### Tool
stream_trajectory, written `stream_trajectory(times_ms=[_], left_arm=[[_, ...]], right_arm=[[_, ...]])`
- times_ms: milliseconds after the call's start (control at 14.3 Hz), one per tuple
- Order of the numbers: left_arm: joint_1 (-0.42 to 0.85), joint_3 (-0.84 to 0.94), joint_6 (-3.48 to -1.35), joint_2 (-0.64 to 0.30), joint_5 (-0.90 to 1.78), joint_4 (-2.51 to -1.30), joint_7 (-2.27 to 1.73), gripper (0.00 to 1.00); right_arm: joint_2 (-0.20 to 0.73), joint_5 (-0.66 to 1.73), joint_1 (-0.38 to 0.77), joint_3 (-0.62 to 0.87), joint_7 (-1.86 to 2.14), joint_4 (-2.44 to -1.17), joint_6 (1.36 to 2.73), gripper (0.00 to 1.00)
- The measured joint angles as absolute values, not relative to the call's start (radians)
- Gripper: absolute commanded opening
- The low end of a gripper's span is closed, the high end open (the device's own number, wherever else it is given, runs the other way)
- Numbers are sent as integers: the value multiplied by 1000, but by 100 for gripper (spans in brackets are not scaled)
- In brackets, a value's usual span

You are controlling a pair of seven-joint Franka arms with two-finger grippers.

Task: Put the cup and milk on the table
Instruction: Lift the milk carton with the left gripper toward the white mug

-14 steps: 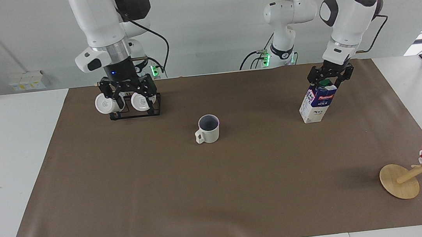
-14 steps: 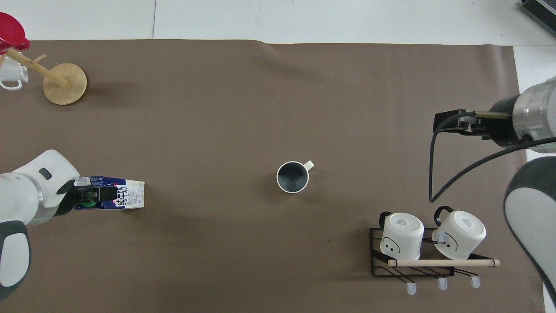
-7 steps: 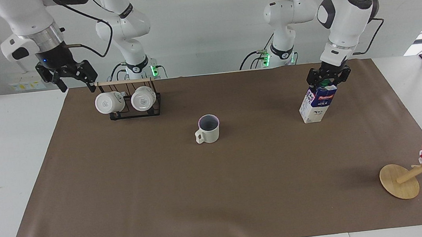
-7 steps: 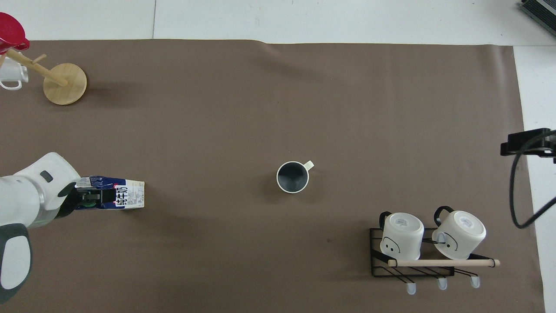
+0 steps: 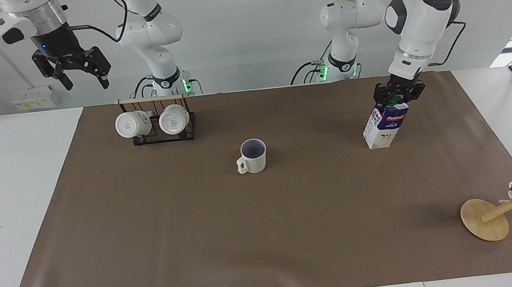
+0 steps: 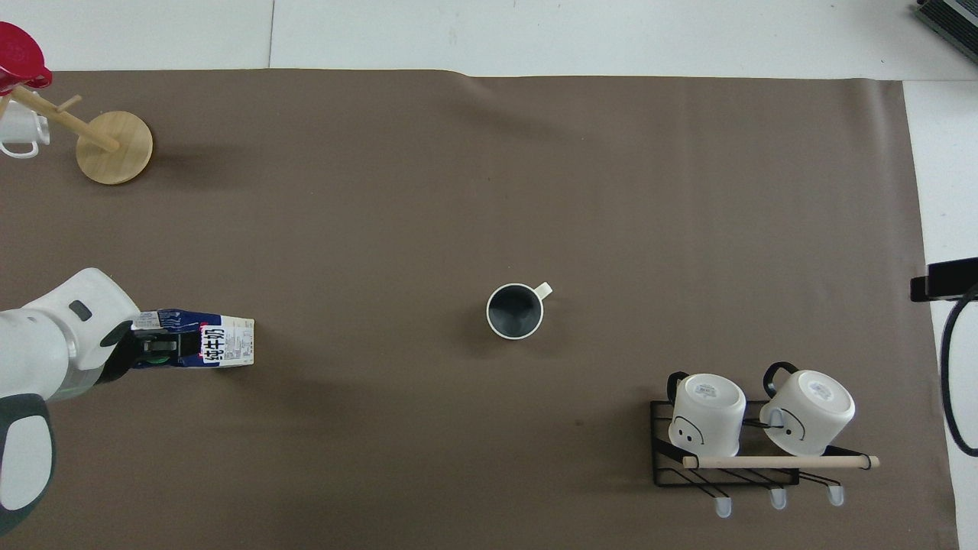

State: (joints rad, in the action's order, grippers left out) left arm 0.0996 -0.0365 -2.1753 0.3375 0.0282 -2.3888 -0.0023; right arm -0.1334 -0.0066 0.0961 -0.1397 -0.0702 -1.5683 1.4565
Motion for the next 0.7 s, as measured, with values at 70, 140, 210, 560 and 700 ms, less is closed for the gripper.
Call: stream_trajectory(times_ms=[70,140,210,560,700], left_arm=[[100,-36,-2173,340,28,-2388,-2,65],[100,-36,-2169,342,28,-2387,-2,62],[100,-36,-2165,345,28,-2385,-2,61],[100,-36,-2141,353,28,-2370,-1,56],[103,-22,-2119,355,28,-2346,-3,55]], right_arm=[[-133,-7,99,-139,-70,-1568,1456,100],[-133,-7,99,-139,-70,-1568,1456,100],[-133,-7,99,-139,-70,-1566,1455,100],[-133,-22,99,-139,-61,-1558,1452,100],[-134,-22,99,-139,-61,-1558,1450,100]])
